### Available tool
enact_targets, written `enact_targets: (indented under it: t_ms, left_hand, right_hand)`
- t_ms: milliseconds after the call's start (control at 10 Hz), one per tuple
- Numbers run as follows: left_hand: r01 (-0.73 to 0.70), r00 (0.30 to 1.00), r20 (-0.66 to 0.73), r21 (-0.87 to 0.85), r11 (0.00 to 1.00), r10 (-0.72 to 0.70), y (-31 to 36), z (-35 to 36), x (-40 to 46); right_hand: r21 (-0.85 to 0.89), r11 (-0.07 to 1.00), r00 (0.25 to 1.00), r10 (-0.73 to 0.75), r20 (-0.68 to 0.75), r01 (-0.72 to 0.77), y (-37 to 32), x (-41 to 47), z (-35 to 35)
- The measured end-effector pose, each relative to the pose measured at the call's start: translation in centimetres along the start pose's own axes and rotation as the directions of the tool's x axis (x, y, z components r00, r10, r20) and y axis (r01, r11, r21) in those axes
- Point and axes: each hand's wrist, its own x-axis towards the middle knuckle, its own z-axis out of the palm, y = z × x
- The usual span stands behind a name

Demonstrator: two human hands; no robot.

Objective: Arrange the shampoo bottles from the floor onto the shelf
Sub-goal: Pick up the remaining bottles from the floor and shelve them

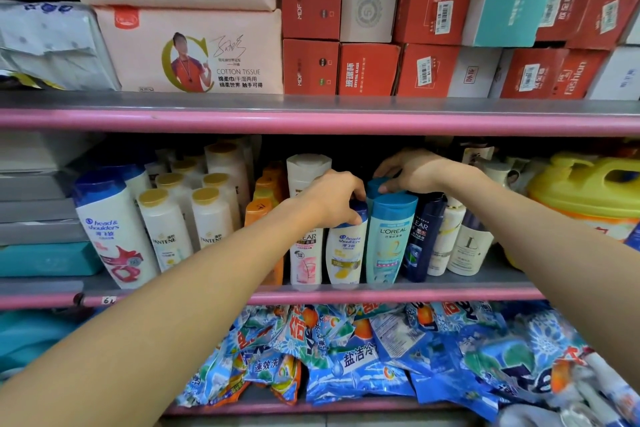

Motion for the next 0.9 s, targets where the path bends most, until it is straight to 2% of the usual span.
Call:
enact_targets:
  t_ms: [200,300,400,500,800,900]
  left_hand:
    - [0.012,0.996,-0.087,-0.164,0.986,-0.027,0.5,-0.2,-0.2]
    - [-0.014,0.993,-0.119,-0.126,0.992,-0.001,1.2,0.0,0.1]
    - [-0.010,0.989,-0.150,-0.088,0.996,-0.003,1.7,0.4,0.4]
    - [0.007,0.986,-0.165,-0.085,0.996,-0.021,1.9,0.5,0.5]
    - [0.006,0.981,-0.194,-0.074,0.997,-0.021,1.9,0.7,0.3]
    - [-0.002,0.974,-0.226,-0.167,0.986,-0.036,1.9,0.2,-0.4]
  right_hand:
    - [0.185,0.980,0.945,-0.010,-0.327,0.074,1.3,-2.5,0.3]
    - [0.169,0.983,0.986,-0.040,-0.163,0.068,1.8,-4.8,0.5]
    - [0.037,0.999,0.985,-0.011,-0.170,0.018,1.9,-5.5,1.5]
    - [0.083,0.996,0.968,0.008,-0.253,0.013,1.6,-5.8,1.8]
    - [0.087,0.996,0.967,-0.015,-0.254,0.038,1.9,-5.9,2.2]
    - [0.116,0.992,0.950,-0.001,-0.313,0.039,1.8,-6.6,2.3]
